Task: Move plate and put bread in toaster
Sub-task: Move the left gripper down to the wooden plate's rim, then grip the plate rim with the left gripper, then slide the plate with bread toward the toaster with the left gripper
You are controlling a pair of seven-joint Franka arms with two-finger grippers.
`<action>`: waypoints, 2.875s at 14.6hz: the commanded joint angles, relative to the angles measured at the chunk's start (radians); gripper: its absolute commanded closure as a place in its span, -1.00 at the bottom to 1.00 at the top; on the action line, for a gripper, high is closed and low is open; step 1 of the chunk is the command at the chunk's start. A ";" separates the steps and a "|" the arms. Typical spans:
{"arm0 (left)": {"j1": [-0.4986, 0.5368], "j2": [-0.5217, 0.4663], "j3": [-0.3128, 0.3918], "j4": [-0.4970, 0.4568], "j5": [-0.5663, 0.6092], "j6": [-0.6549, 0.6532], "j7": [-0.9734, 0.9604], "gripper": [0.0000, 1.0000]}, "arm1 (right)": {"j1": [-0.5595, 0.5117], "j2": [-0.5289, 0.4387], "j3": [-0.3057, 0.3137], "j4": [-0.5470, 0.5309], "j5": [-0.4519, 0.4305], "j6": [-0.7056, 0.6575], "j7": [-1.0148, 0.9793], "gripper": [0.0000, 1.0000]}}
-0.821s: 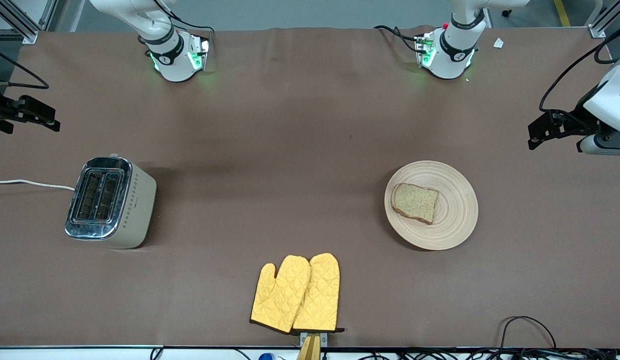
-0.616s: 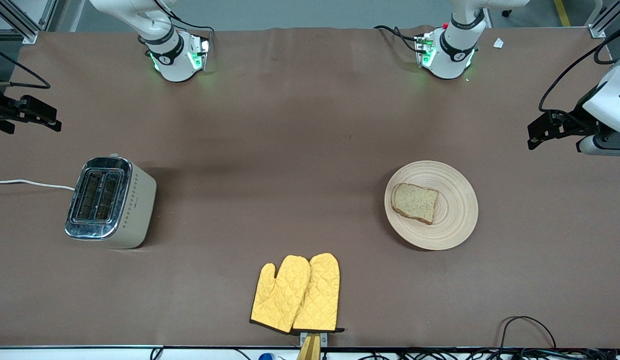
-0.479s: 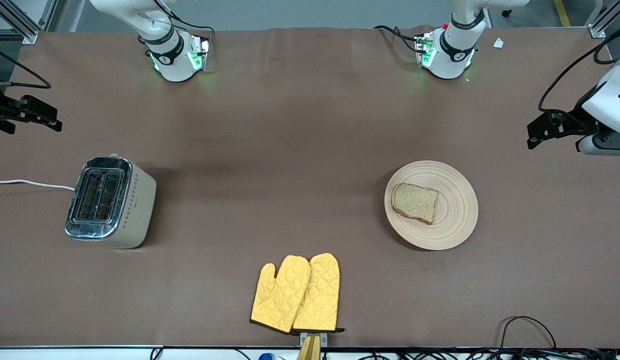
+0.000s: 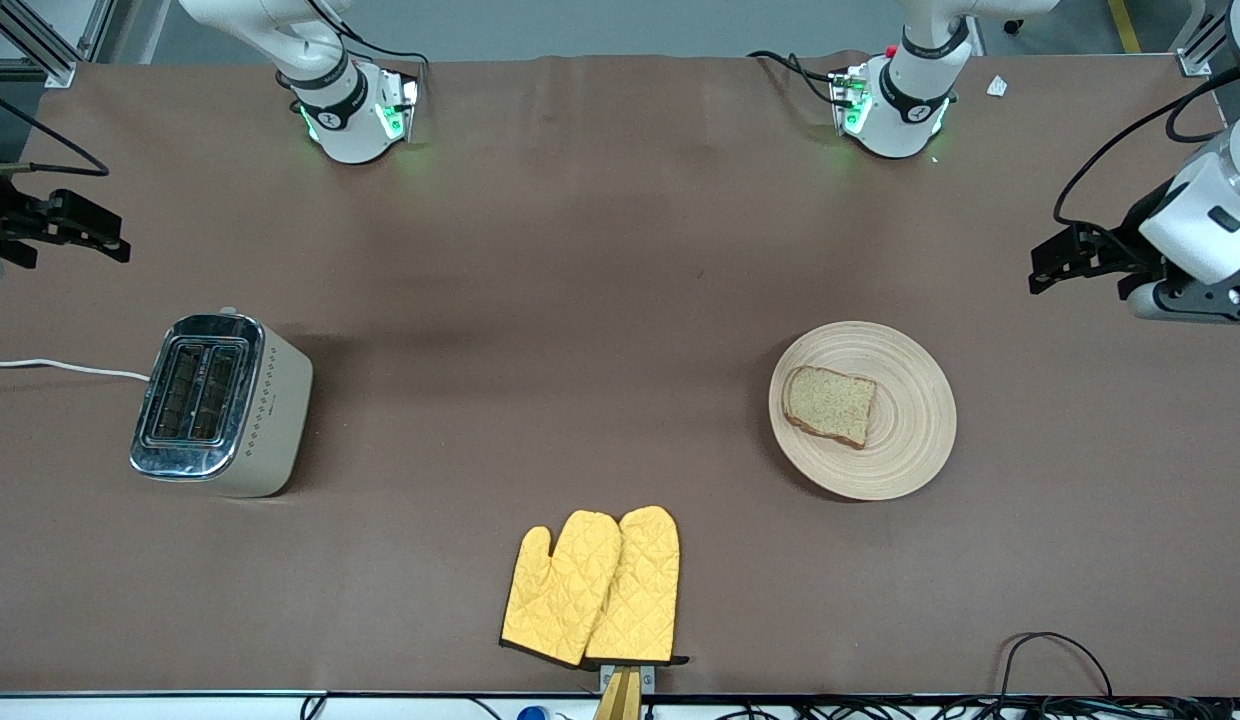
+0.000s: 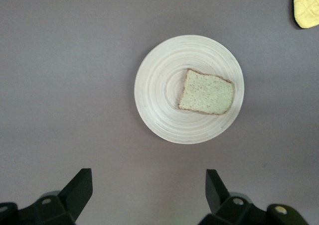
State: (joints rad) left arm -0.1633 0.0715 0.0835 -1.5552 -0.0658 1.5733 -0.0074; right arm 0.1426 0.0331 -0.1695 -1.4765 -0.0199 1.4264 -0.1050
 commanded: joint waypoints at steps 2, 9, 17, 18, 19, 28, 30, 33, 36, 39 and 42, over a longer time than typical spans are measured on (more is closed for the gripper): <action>0.068 0.092 0.001 0.000 -0.110 0.002 0.013 -1.00 | 0.006 0.005 -0.001 0.022 0.002 -0.012 0.005 -1.00; 0.232 0.371 0.001 0.003 -0.347 0.112 0.323 -1.00 | 0.000 0.005 -0.004 0.024 0.002 -0.012 -0.002 -1.00; 0.309 0.649 -0.001 0.014 -0.618 0.235 0.690 -1.00 | 0.006 0.005 0.001 0.024 0.003 -0.012 0.002 -1.00; 0.309 0.662 -0.001 0.014 -0.646 0.235 0.710 -1.00 | 0.008 0.005 0.001 0.024 0.003 -0.012 0.002 -1.00; 0.306 0.675 -0.001 0.014 -0.667 0.235 0.737 -1.00 | 0.011 0.005 0.001 0.028 0.003 -0.012 0.002 -1.00; 0.303 0.729 -0.002 0.012 -0.707 0.249 0.872 0.23 | 0.015 0.005 0.001 0.030 0.003 -0.014 0.002 -1.00; 0.301 0.731 -0.002 0.012 -0.704 0.246 0.920 0.65 | 0.015 0.005 0.001 0.030 0.003 -0.012 0.002 -1.00; 0.306 0.748 -0.004 0.012 -0.707 0.246 1.003 0.97 | 0.015 0.005 -0.001 0.030 0.003 -0.012 0.002 -1.00; 0.311 0.758 -0.004 0.012 -0.713 0.240 1.079 0.99 | 0.014 0.005 -0.001 0.030 0.005 -0.012 0.002 -1.00; 0.315 0.739 -0.043 0.026 -0.715 0.177 1.038 0.99 | 0.014 0.005 -0.001 0.030 0.005 -0.012 0.002 -1.00; 0.314 0.732 -0.097 0.059 -0.759 0.105 0.917 0.99 | 0.014 0.005 -0.001 0.030 0.005 -0.012 0.001 -1.00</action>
State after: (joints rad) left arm 0.1510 0.8055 0.0190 -1.5271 -0.7937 1.7243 0.9664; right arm 0.1538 0.0331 -0.1677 -1.4621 -0.0199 1.4262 -0.1050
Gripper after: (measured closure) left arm 0.894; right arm 0.000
